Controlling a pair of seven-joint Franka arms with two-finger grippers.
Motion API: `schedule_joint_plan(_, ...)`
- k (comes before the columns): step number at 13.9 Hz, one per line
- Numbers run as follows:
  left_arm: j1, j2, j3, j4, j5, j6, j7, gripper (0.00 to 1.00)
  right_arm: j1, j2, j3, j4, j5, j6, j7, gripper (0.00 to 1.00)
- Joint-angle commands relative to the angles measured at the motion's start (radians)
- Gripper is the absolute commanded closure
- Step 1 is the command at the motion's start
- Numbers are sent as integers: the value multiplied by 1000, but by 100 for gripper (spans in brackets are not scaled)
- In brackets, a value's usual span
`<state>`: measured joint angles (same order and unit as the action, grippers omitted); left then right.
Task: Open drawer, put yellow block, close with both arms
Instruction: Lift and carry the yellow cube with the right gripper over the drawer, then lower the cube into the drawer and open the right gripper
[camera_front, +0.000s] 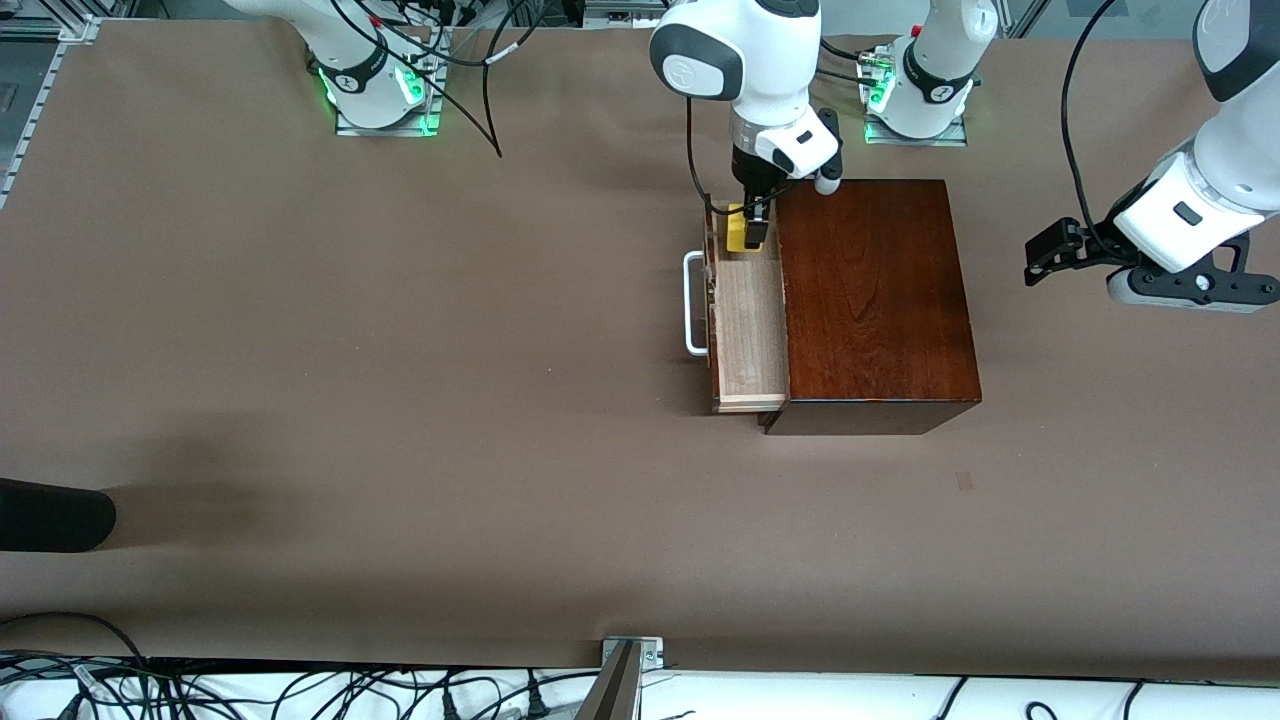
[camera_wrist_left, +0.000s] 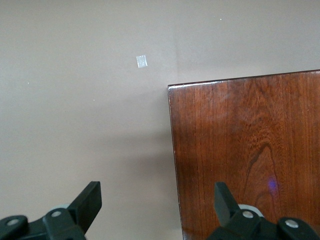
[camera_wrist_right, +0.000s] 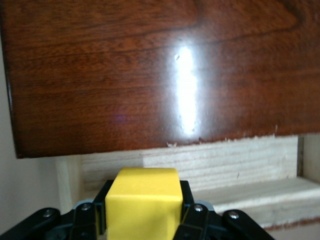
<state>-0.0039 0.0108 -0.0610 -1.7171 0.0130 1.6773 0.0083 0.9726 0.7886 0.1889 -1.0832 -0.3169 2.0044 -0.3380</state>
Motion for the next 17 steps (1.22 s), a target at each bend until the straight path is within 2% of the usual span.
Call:
schedule_joint_plan(1, 7, 0, -10, 8, 2, -2, 4, 0, 1, 52, -8, 49, -14, 40, -58, 100)
schedule_joint_plan(8, 1, 12, -10, 28, 4, -4, 2, 0, -26, 86, -8, 46, -10, 30, -217, 100)
schedule_joint_plan(16, -4, 12, -11, 30, 4, -5, 1, 0, -64, 116, -9, 40, -8, 68, -243, 100)
schedule_joint_plan(17, -4, 11, -11, 30, 4, -7, 1, 0, -71, 116, -9, 40, -8, 68, -246, 80)
